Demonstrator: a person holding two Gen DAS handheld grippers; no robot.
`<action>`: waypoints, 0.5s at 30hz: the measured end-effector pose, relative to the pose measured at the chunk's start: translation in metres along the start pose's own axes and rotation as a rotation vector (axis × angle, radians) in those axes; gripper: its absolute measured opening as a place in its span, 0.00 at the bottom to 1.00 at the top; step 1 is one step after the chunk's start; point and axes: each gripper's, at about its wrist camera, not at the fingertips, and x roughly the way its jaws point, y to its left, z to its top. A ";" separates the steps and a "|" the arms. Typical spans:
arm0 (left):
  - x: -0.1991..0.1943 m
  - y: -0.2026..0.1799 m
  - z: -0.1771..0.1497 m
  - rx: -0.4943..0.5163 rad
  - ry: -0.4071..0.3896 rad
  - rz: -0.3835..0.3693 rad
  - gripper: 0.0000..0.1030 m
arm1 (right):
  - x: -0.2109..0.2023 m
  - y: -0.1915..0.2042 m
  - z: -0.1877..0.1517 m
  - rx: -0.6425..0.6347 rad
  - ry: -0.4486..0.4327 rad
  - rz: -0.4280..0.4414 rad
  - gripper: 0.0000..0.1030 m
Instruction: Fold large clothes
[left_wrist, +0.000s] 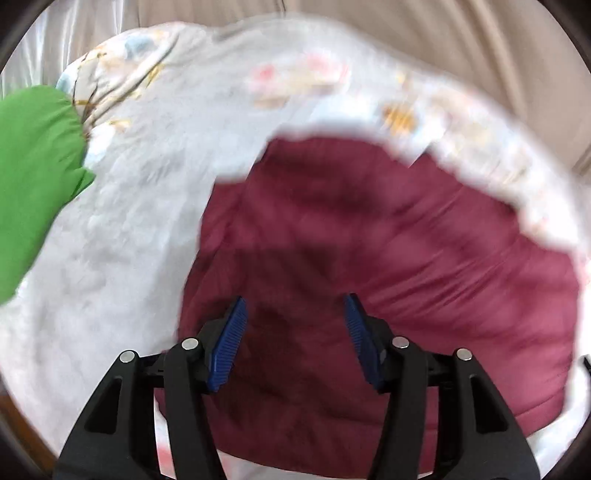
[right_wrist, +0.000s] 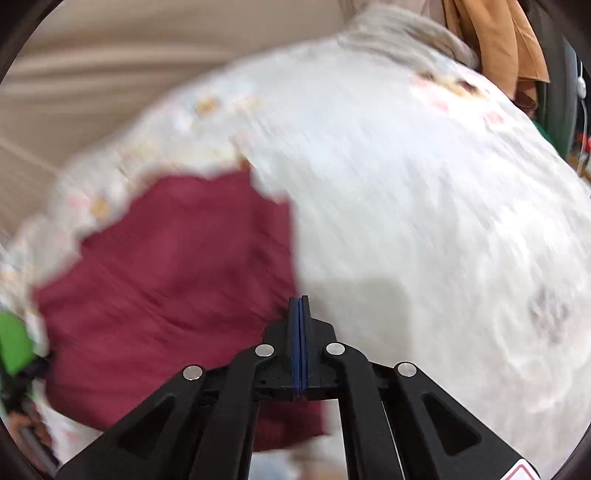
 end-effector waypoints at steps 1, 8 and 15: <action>-0.006 -0.005 0.007 0.009 -0.029 -0.005 0.52 | -0.002 0.016 0.010 -0.040 -0.016 0.026 0.02; 0.045 -0.012 0.062 -0.011 0.008 0.045 0.53 | 0.058 0.060 0.056 -0.154 0.010 0.047 0.01; 0.097 -0.004 0.064 -0.011 0.006 0.099 0.62 | 0.137 0.032 0.077 -0.032 0.085 -0.031 0.00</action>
